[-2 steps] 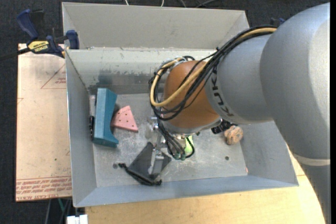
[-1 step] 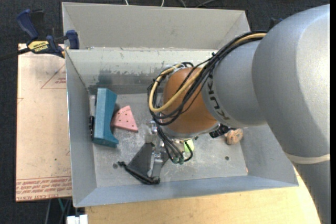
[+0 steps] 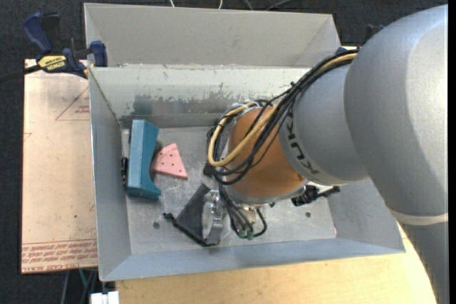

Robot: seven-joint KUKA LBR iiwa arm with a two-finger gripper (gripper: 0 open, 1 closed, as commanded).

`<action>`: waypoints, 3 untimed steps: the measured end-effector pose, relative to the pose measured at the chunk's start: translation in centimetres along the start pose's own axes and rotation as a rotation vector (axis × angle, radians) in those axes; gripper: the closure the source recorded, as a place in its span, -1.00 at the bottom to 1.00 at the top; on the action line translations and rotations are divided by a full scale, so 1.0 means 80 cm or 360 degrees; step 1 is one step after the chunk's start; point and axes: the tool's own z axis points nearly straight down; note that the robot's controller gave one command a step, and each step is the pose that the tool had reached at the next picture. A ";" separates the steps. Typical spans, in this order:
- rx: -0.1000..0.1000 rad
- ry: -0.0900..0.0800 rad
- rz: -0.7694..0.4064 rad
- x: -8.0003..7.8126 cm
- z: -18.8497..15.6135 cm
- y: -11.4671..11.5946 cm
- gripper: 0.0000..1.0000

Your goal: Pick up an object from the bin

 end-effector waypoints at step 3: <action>-0.0004 -0.0017 0.0003 -0.003 -0.001 0.000 -1.00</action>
Offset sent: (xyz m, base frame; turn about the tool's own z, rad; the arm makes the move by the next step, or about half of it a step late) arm 0.0000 0.0000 0.0000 0.0000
